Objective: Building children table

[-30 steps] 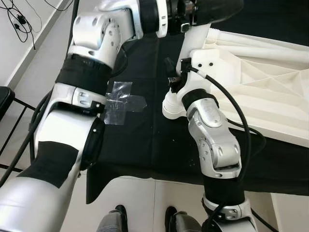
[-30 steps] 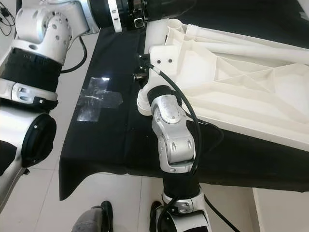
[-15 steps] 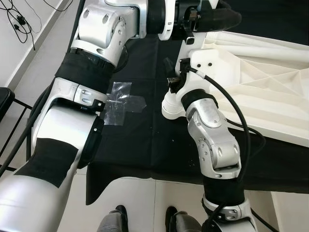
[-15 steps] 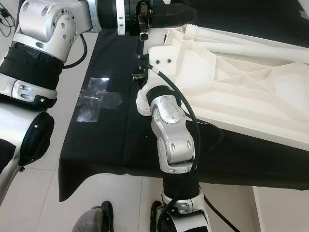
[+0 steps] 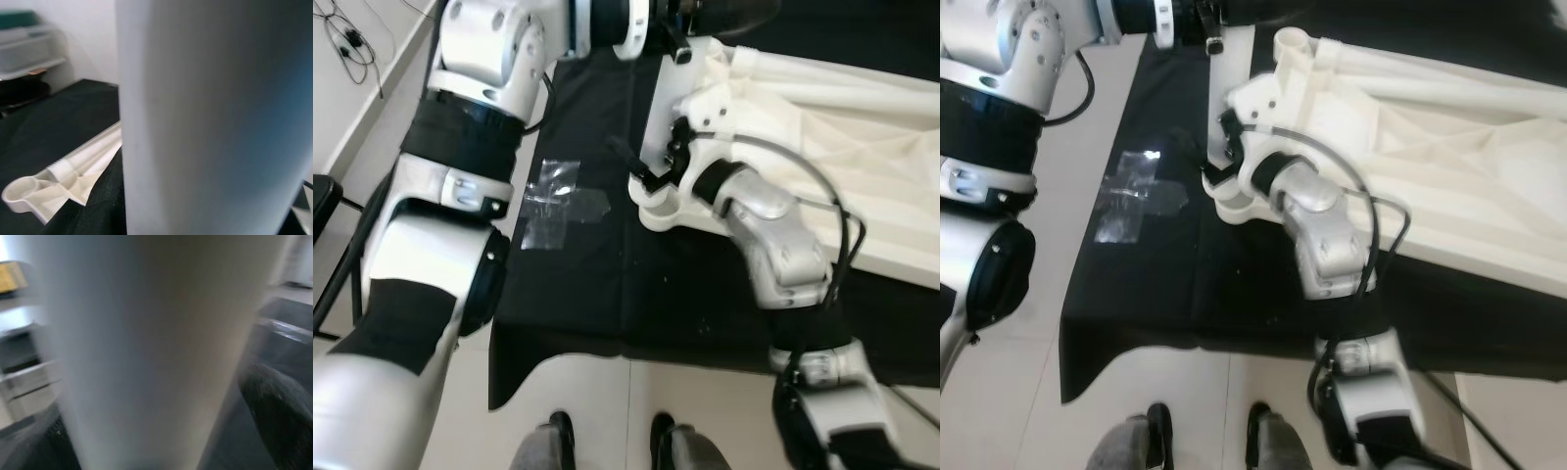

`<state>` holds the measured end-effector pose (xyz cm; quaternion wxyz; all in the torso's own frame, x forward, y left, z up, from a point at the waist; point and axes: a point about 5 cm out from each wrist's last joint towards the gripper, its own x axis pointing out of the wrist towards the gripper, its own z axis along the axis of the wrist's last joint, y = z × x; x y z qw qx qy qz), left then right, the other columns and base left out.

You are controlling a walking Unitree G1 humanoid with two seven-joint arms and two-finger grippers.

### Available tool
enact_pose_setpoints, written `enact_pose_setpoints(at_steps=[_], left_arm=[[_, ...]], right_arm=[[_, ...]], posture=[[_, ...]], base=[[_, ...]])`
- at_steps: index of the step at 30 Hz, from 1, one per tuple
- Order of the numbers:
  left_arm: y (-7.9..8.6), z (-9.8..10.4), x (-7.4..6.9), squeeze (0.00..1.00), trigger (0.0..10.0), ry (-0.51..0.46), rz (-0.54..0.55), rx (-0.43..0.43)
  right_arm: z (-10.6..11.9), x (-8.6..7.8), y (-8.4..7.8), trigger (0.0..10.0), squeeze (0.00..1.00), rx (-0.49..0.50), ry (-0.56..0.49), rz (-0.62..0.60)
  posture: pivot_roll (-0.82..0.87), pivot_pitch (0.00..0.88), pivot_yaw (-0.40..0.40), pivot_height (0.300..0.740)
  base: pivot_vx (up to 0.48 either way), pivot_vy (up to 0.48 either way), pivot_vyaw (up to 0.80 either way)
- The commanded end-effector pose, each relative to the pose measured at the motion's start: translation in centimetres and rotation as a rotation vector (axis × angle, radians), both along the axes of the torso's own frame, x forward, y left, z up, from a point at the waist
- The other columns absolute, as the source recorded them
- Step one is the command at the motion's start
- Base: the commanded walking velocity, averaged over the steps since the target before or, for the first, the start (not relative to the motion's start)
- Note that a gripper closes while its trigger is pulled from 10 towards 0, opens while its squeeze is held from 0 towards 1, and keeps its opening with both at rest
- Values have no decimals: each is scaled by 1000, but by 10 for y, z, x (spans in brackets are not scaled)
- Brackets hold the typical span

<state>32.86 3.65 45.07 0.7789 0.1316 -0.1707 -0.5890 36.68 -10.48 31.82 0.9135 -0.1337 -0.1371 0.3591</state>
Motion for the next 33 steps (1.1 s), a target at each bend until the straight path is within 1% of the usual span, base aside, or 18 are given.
enact_pose_setpoints(at_steps=[1, 7, 10, 12, 14, 15, 16, 17, 19, 20, 22, 23, 24, 25, 27, 28, 32, 33], left_arm=[[-33, -17, -13, 0, 0, 55, -170, 85], [-31, -17, -9, 0, 0, 65, -171, 69], [-30, -17, -9, 0, 0, 72, -180, 46], [-29, -16, -11, 0, 0, 88, -212, 19], [-28, -14, -15, 0, 0, 116, -281, -26], [-28, -14, -15, 0, 0, 116, -281, -26], [-27, -12, -18, 0, 0, 123, -338, -47], [-27, -12, -18, 0, 0, 123, -338, -47], [-24, -12, -24, 0, 0, 123, -440, -67], [-24, -12, -24, 0, 0, 123, -440, -67], [-23, -19, -22, 0, 0, 125, -505, -66], [-23, -19, -22, 0, 0, 125, -505, -66], [-23, -23, -20, 0, 0, 131, -528, -63], [-25, -27, -17, 0, 0, 138, -551, -62], [-27, -29, -16, 0, 0, 141, -565, -61], [-30, -32, -14, 0, 0, 143, -572, -58], [-52, -39, -13, 0, 0, 131, -597, -31], [-52, -39, -13, 0, 0, 131, -597, -31]], right_arm=[[14, 0, 13, 10000, 0, -27, -40, 88], [20, 2, 14, 10000, 0, -77, 21, 298], [22, 5, 15, 10000, 0, -38, 60, 351], [20, 4, 17, 10000, 0, -1, 92, 421], [19, 3, 21, 10000, 0, 45, 125, 554], [19, 3, 21, 10000, 0, 45, 125, 554], [19, 1, 23, 10000, 0, 61, 127, 616], [19, 1, 23, 10000, 0, 61, 127, 616], [18, -5, 30, 10000, 0, 73, 139, 751], [18, -5, 30, 10000, 0, 73, 139, 751], [16, -14, 40, 10000, 0, 56, 160, 908], [16, -14, 40, 10000, 0, 56, 160, 908], [14, -18, 43, 9804, 0, 39, 176, 979], [10, -23, 46, 4510, 0, 0, 196, 1055], [7, -26, 47, 4510, 0, -27, 210, 1099], [2, -29, 48, 0, 0, -63, 230, 1138], [-7, -38, 53, 0, 0, -133, 280, 1205], [-7, -38, 53, 0, 0, -133, 280, 1205]], posture=[[52, 281, 16, 740], [55, 278, 14, 740], [53, 274, 11, 740], [51, 269, 11, 740], [51, 262, 8, 740], [51, 262, 8, 740], [52, 259, 7, 740], [52, 259, 7, 740], [49, 250, 7, 740], [49, 250, 7, 740], [41, 228, 3, 740], [41, 228, 3, 740], [41, 228, 3, 740], [40, 221, 2, 740], [40, 221, 2, 740], [39, 203, 2, 740], [30, 173, 6, 740], [30, 173, 6, 740]], base=[[0, 0, 0], [0, 0, 0], [0, 0, 0], [0, 0, 0], [0, 0, 0], [0, 0, 0], [0, 0, 0], [0, 0, 0], [0, 0, 0], [0, 0, 0], [0, 0, 0], [0, 0, 0], [0, 0, 0], [0, 0, 0], [0, 0, 0], [0, 0, 0], [0, 0, 0], [0, 0, 0]])
